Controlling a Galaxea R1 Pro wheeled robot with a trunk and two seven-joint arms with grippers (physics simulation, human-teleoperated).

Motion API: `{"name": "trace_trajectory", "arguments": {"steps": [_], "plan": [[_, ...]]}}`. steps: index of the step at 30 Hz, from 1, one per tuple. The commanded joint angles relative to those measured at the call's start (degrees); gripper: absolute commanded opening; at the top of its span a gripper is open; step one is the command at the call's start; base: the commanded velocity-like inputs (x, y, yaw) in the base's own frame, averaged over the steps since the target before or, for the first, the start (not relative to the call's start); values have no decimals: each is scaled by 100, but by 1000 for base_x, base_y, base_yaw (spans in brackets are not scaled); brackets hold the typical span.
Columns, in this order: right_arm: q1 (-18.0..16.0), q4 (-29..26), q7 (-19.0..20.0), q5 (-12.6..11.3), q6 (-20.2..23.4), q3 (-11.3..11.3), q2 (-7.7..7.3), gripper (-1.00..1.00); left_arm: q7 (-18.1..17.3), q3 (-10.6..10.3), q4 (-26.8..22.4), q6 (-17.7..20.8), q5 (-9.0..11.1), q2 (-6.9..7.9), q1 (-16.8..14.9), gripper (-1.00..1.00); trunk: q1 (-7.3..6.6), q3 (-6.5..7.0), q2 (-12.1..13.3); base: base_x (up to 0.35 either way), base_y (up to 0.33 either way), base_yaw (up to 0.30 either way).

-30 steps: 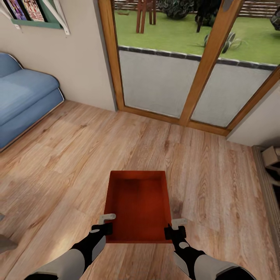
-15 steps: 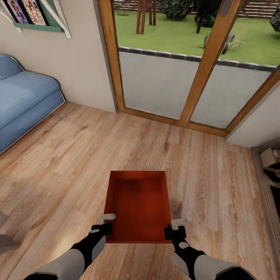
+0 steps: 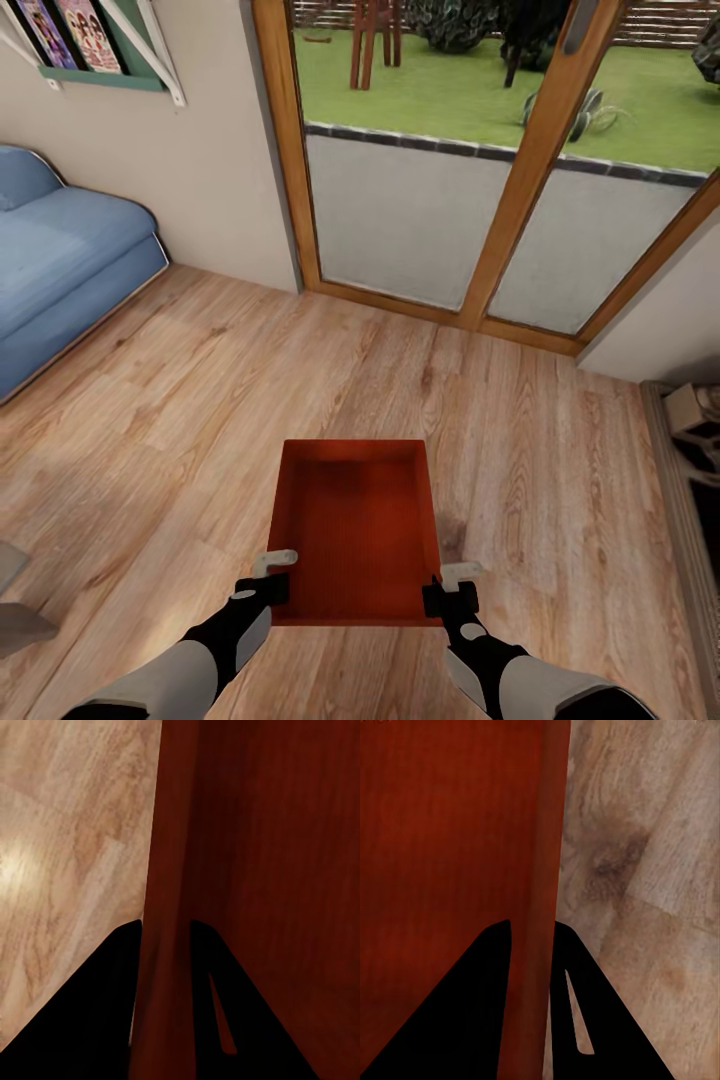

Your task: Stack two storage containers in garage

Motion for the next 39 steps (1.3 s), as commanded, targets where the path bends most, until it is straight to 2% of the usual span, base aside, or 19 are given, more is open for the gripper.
{"name": "trace_trajectory", "arguments": {"steps": [1,39], "plan": [[-14,-33,3,56,-12,-303,-3,-100,102,71,5,12,23,14,4,-100,-23,16,40,0,0,0],[-28,-36,1,117,-16,-297,-10,-100,102,65,9,12,27,31,4,-100,-857,708,1564,0,0,0]]}}
